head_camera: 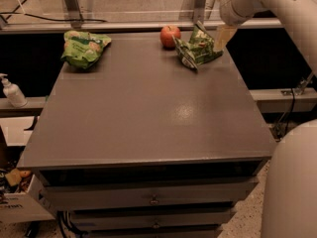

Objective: Move green jalapeno chip bag near apple

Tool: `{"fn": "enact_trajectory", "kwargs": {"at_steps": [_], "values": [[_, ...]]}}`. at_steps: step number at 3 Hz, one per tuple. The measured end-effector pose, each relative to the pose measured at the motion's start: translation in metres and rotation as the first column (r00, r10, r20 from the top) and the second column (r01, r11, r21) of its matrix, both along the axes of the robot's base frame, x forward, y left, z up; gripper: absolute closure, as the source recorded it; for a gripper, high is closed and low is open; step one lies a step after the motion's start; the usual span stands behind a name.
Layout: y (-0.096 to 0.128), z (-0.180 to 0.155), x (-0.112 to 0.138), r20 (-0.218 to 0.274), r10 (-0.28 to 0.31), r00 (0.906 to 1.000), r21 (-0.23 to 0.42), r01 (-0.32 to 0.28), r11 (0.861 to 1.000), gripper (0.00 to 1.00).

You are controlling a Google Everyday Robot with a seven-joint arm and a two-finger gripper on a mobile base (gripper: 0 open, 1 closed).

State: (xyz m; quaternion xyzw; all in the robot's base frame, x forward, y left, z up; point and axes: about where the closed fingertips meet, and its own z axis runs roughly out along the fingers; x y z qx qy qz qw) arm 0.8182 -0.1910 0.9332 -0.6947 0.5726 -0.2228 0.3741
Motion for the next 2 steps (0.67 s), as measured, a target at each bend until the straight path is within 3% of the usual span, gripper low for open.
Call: {"fn": "enact_trajectory", "kwargs": {"at_steps": [1, 2], "values": [[-0.0556, -0.0015, -0.0192, 0.002, -0.073, 0.9973, 0.005, 0.073, 0.997, 0.0], [-0.0555, -0.0017, -0.0192, 0.002, -0.073, 0.9973, 0.005, 0.073, 0.997, 0.0]]}}
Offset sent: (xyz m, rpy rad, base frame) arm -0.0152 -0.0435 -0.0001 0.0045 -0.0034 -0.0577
